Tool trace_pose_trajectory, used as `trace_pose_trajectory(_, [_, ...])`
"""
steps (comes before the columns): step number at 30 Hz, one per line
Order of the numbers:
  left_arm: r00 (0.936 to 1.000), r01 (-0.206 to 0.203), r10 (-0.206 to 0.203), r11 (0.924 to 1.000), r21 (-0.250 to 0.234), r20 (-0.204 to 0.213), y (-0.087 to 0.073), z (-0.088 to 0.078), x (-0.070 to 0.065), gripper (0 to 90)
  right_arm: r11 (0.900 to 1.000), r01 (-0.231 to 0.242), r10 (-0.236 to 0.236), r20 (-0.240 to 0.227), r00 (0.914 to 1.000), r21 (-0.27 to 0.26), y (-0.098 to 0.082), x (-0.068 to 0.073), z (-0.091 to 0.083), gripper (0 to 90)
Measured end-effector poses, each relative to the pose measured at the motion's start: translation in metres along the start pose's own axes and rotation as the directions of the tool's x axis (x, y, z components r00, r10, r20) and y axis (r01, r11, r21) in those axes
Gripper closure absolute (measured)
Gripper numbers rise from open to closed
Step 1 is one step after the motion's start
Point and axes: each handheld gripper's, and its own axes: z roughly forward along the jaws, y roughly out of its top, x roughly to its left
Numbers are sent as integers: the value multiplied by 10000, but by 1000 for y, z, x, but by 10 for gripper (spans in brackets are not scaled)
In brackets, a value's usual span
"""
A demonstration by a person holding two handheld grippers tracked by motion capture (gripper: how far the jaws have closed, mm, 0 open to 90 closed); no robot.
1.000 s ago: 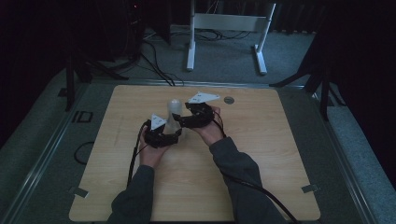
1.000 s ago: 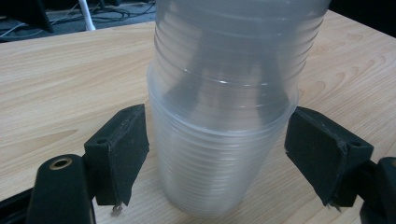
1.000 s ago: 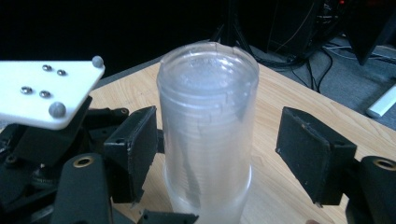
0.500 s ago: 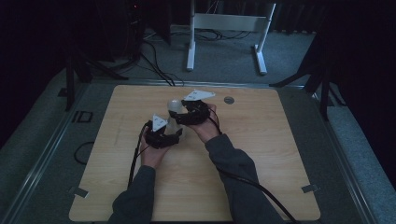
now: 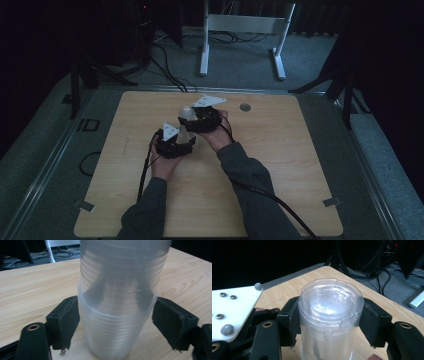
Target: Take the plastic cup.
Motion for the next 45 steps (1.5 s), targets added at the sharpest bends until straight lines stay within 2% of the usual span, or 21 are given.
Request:
trace_pose_trajectory(3, [9999, 122, -122, 9999, -64, 54, 0, 1, 0, 199, 10000, -11, 11, -28, 10000, -29, 0, 1, 0, 386])
trace_pose_trajectory(11, [10000, 28, -28, 9999, 136, -39, -1, 8, -1, 196, 9998, -175, 175, -93, 9998, -47, 0, 0, 0, 389])
trace_pose_trajectory(26, [9999, -39, 37, 9999, -122, -93, 0, 8, -2, 194, 9997, -241, 240, -154, 9996, -42, 2, 0, -2, 391])
trace_pose_trajectory(45, [9995, -135, 132, 9999, -108, -294, -1, 7, -4, 205, 9995, -325, 324, -230, 9992, -61, 3, -1, -2, 388])
